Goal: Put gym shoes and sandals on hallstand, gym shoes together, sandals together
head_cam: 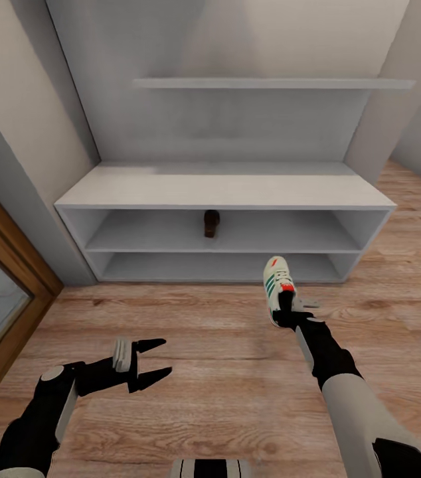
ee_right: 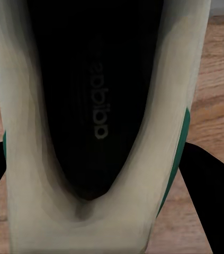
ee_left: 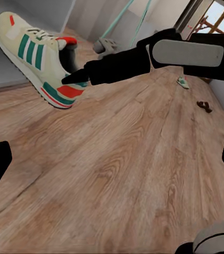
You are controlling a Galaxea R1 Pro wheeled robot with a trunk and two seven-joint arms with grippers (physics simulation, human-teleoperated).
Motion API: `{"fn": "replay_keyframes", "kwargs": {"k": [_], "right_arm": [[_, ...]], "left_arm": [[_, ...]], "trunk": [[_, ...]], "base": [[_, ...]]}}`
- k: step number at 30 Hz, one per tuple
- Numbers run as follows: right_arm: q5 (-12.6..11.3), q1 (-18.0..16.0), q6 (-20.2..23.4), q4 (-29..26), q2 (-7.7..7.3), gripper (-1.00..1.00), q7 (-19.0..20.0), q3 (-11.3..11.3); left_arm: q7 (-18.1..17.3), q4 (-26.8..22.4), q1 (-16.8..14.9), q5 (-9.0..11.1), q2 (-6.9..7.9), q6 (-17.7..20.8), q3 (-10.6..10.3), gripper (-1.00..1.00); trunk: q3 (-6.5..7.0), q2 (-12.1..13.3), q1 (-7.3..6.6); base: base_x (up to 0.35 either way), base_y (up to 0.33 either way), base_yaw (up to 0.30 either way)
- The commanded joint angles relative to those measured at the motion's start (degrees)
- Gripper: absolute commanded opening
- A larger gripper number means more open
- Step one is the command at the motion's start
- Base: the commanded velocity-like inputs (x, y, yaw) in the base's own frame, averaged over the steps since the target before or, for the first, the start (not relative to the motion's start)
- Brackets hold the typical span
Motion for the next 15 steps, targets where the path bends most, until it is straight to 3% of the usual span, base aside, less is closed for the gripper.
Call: {"fn": "replay_keyframes", "kwargs": {"k": [1,10,15], "right_arm": [[0.58,-0.03,0.33,-0.11,0.08,-1.00,0.11,-0.25],[0.71,-0.03,0.33,-0.10,0.08,-1.00,0.07,-0.25],[0.87,-0.03,0.32,-0.22,0.08,-1.00,0.00,-0.18]], "left_arm": [[-0.24,0.01,-0.02,0.03,-0.01,0.61,-0.10,1.00],[-0.15,0.00,-0.02,0.14,0.00,0.62,-0.44,1.00],[-0.12,0.03,-0.02,0.07,0.00,0.62,-0.45,1.00]], "trunk": [[-0.04,-0.02,-0.01],[-0.04,-0.02,-0.01],[-0.04,-0.02,-0.01]], "base": [[0.031,0.302,0.000],[0.158,0.284,0.000],[0.058,0.071,0.000]]}}
